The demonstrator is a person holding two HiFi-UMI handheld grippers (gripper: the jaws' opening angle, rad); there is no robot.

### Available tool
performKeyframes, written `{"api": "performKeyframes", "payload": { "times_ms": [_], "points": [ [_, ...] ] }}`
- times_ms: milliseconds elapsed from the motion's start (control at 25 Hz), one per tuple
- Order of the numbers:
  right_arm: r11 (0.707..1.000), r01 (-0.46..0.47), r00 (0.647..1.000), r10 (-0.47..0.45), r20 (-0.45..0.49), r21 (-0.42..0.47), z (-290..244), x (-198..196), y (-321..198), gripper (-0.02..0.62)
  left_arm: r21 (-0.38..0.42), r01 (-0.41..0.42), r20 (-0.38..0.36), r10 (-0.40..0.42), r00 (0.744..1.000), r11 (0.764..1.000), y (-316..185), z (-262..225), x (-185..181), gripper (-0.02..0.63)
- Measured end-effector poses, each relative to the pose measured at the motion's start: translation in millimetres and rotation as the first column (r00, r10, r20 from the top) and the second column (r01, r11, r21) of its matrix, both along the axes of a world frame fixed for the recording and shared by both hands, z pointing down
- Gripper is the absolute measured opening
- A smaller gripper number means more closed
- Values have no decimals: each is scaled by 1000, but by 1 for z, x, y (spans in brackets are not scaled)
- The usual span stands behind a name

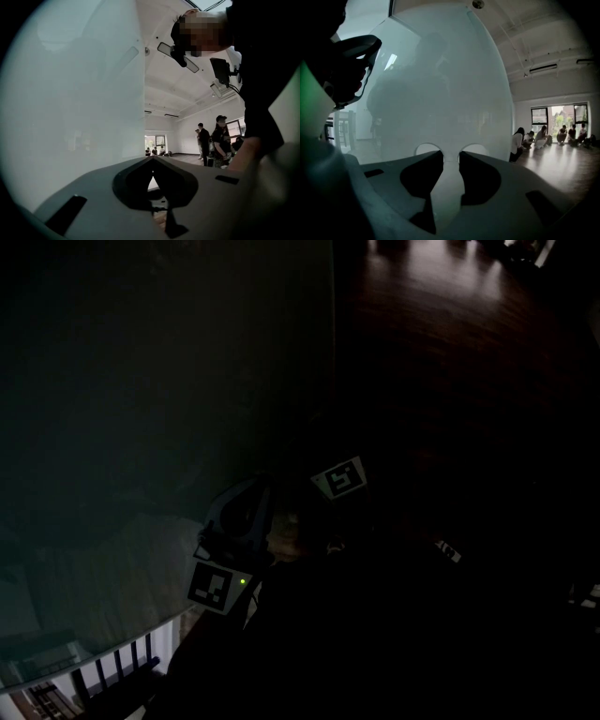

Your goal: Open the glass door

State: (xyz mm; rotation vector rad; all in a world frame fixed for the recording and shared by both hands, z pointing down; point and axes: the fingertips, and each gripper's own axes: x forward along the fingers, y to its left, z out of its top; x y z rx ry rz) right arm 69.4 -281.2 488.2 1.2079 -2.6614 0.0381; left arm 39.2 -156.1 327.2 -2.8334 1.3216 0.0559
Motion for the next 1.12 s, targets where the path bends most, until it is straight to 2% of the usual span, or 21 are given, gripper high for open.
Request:
{"api": "performKeyframes", "payload": {
  "times_ms": [520,800,1120],
  "points": [
    [999,54,998,-54,12,-9,0,-32,-53,95,-7,151,14,-150,989,989,-34,0,-33,6],
    [998,68,998,-68,6,9,15,-51,-64,95,13,166,20,-166,986,986,-33,16,-51,6],
    [997,78,997,-78,11,-1,13,-77,-84,95,12,167,9,-168,986,986,-44,12,-74,6]
  ]
}}
